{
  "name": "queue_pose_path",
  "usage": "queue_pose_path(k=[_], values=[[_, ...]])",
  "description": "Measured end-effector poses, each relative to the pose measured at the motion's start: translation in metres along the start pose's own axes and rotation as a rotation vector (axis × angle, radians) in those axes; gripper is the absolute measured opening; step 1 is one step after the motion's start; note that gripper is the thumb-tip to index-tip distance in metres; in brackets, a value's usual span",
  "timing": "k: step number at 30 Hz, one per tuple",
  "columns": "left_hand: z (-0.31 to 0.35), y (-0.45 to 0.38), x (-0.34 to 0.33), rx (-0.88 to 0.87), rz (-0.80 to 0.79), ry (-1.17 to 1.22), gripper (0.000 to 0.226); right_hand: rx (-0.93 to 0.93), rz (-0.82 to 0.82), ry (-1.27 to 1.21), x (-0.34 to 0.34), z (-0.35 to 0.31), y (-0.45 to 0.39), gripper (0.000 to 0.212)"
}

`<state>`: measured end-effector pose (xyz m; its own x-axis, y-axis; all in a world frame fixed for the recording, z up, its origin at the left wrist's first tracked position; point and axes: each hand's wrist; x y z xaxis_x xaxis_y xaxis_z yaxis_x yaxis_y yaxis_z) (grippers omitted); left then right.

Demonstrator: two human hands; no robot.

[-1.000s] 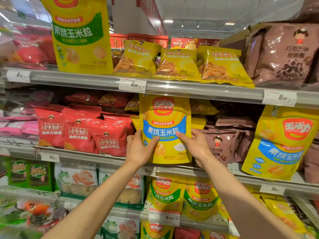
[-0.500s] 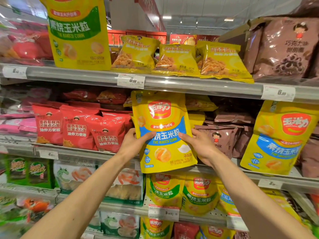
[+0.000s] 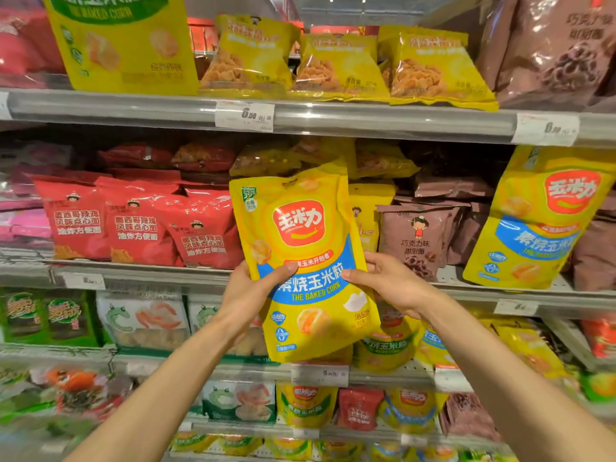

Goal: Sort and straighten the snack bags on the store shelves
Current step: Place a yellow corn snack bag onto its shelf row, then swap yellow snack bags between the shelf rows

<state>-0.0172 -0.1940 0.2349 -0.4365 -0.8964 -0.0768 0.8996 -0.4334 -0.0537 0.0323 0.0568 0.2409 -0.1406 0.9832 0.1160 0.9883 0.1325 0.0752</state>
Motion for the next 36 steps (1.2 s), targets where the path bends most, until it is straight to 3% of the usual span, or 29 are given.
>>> queue_pose_path(k=[8,12,16,28,36], values=[[-0.057,0.029,-0.029,0.039,-0.049,-0.119,0.045,-0.071,0.063,0.059,-0.002,0.054,0.069,0.023],[-0.086,0.036,-0.073,0.101,-0.061,-0.152,0.039,-0.121,0.118,0.040,0.025,0.092,0.104,0.031],[-0.102,0.045,-0.132,0.143,-0.051,-0.137,0.022,-0.164,0.115,0.015,0.070,0.123,0.138,0.034],[-0.163,0.062,-0.344,0.308,-0.072,-0.131,0.035,-0.280,0.001,-0.027,0.240,0.189,0.262,0.034],[-0.178,0.046,-0.404,0.366,-0.048,-0.103,0.032,-0.323,0.002,-0.078,0.294,0.229,0.277,0.041]])
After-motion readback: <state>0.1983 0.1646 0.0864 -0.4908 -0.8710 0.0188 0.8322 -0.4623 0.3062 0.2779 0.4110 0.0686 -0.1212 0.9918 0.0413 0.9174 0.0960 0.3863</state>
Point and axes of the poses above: each hand's wrist, its own y-axis away from the middle knuckle, its own x-axis out of the back of the hand, z = x × y, and after that the axes turned 8 degrees about -z, right-handed
